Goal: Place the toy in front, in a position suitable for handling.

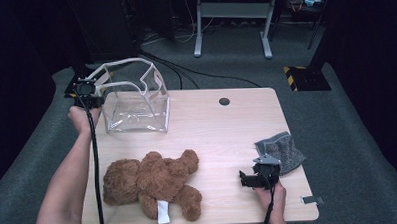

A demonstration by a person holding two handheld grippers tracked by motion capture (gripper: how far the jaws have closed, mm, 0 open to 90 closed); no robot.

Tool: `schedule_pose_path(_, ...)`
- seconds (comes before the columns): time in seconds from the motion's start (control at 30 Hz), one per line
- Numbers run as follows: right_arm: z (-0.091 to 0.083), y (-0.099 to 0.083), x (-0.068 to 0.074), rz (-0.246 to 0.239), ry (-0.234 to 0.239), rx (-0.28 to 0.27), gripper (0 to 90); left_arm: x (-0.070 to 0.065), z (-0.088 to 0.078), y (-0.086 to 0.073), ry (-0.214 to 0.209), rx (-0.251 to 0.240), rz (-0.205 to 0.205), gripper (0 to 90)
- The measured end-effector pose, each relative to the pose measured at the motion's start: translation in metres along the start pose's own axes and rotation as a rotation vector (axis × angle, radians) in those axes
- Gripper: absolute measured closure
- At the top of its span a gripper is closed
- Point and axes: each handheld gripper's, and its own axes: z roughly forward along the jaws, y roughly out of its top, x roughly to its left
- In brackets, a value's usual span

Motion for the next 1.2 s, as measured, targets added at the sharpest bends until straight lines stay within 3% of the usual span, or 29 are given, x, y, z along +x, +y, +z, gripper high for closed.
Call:
schedule_pose_path(0.23,0.000,0.000,0.000,-0.001,0.000,0.000,3.2,0.011,-0.005,-0.007,0.020,-0.008,-0.030,85.4)
schedule_pose_path(0.27,0.000,0.000,0.000,-0.001,0.000,0.000,3.2,0.010,-0.005,-0.008,0.020,-0.018,-0.054,85.4)
schedule_pose_path(0.43,0.000,0.000,0.000,-0.002,-0.002,0.002,3.2,0.016,-0.010,-0.014,0.032,-0.018,-0.043,85.3)
schedule_pose_path(0.47,0.000,0.000,0.000,-0.002,-0.001,0.002,3.2,0.017,-0.011,-0.015,0.038,-0.019,-0.063,85.3)
schedule_pose_path(0.57,0.000,0.000,0.001,-0.001,-0.002,0.000,3.2,0.022,-0.014,-0.018,0.050,-0.018,-0.058,85.3)
schedule_pose_path(0.73,0.000,0.000,0.000,-0.002,-0.001,0.000,3.2,0.023,-0.019,-0.022,0.042,-0.024,-0.092,84.4)
schedule_pose_path(0.8,0.000,0.000,0.000,-0.002,-0.001,0.001,3.2,0.021,-0.022,-0.025,0.030,-0.050,-0.098,75.7)
schedule_pose_path(0.87,0.000,0.000,0.000,-0.001,-0.001,0.001,3.2,0.016,-0.027,-0.028,0.028,-0.067,-0.120,56.1)
schedule_pose_path(0.9,0.000,0.000,0.000,-0.001,-0.001,0.001,3.2,0.014,-0.029,-0.030,0.021,-0.074,-0.129,56.1)
schedule_pose_path(0.93,0.000,0.000,0.000,-0.001,-0.001,0.001,3.3,0.009,-0.032,-0.031,0.002,-0.071,-0.152,46.8)
schedule_pose_path(0.97,0.000,0.000,0.000,-0.001,-0.001,0.001,3.3,0.006,-0.034,-0.032,-0.007,-0.085,-0.154,46.8)
schedule_pose_path(1.03,0.000,0.000,0.000,-0.001,-0.001,0.001,3.3,-0.003,-0.039,-0.034,-0.013,-0.099,-0.125,43.0)
schedule_pose_path(1.2,0.000,0.000,0.000,-0.001,-0.001,0.001,3.3,-0.028,-0.043,-0.038,-0.099,-0.096,-0.067,35.0)
